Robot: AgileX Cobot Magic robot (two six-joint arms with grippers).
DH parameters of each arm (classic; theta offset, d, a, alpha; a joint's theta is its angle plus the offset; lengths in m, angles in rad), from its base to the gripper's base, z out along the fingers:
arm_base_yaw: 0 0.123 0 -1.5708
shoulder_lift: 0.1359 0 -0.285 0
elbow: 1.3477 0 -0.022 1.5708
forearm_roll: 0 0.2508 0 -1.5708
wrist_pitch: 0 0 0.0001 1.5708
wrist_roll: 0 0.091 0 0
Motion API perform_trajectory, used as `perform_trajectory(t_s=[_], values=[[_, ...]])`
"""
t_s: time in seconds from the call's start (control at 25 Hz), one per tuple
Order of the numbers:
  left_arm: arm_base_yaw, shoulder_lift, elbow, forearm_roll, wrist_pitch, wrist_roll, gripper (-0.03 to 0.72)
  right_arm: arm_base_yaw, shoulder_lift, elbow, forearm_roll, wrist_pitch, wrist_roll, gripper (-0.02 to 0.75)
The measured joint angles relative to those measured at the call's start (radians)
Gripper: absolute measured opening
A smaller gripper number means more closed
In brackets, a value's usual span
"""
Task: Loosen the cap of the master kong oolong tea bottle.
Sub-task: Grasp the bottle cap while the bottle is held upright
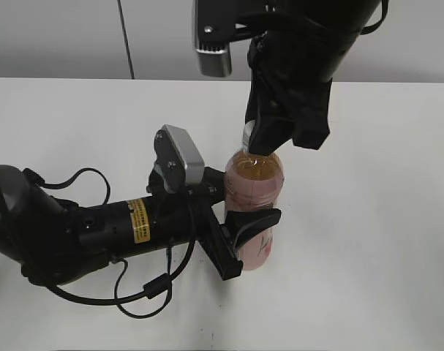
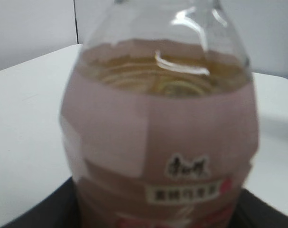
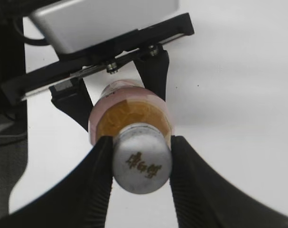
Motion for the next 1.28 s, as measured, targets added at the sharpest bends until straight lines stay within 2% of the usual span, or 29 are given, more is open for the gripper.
perform_trajectory(t_s=[0.2,0.44,0.48,0.6,0.68,0.72,0.88,1.08,1.28], values=[[0.0,0.0,0.0,0.0,0.0,0.002,0.382,0.0,0.0,0.0,0.0,0.0,-0.137,0.279],[0.0,0.0,0.0,0.002,-0.001,0.002,0.382,0.0,0.002,-0.003,0.004,0.0,-0.084,0.281],[0.0,0.0,0.0,0.001,-0.001,0.002,0.382,0.0,0.002,-0.003,0.004,0.0,-0.067,0.304],[0.0,0.0,0.0,-0.004,0.0,-0.005,0.382,0.0,0.006,-0.007,0.009,0.0,0.03,0.468],[0.0,0.0,0.0,-0.004,0.0,-0.006,0.382,0.0,0.007,-0.021,0.013,0.006,0.117,0.557],[0.0,0.0,0.0,-0.004,0.0,-0.007,0.382,0.0,0.008,-0.031,0.015,0.012,0.162,0.57],[0.0,0.0,0.0,-0.004,0.0,-0.008,0.382,0.0,0.008,-0.099,0.015,0.039,0.465,0.578],[0.0,0.0,0.0,-0.004,0.0,-0.008,0.382,0.0,0.008,-0.149,0.005,0.041,1.019,0.578],[0.0,0.0,0.0,-0.004,0.0,-0.008,0.382,0.0,0.01,-0.149,0.004,0.043,1.27,0.578]])
